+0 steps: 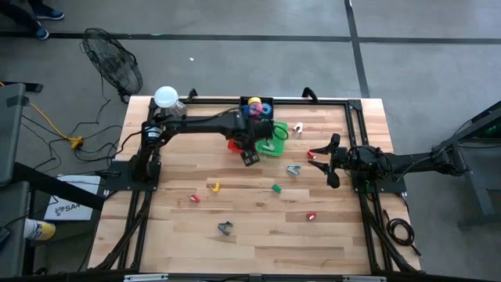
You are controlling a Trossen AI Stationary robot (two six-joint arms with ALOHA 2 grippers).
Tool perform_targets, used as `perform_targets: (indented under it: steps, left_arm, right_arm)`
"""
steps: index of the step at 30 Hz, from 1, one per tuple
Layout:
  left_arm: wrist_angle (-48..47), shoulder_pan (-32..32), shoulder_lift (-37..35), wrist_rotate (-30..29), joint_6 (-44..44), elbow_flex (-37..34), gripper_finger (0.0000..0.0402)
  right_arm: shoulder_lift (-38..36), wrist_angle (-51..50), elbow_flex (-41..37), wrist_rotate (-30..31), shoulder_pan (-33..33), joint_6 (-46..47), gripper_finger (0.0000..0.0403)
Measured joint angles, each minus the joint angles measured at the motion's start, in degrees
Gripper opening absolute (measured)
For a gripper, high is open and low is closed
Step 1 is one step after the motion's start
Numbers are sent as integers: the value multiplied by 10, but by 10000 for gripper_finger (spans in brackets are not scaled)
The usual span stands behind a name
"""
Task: Pick and place Stapler, Stapler remover, tape
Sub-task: Put the bottom left small red stapler into the red bin
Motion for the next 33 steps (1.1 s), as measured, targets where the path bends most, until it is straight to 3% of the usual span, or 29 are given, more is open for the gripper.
perform_targets:
  steps: [15, 26, 33]
  left_arm:
    - [-173, -141, -1, -162, -290, -8, 245]
    - [-215, -239, -6, -176, -417, -36, 245]
    - [-217, -293, -64, -133, -642, -157, 245]
  right_arm:
    - [0, 0, 0, 0, 0, 0, 185]
    - [0, 0, 0, 0, 0, 0, 185]
    - [0, 0, 0, 0, 0, 0, 185]
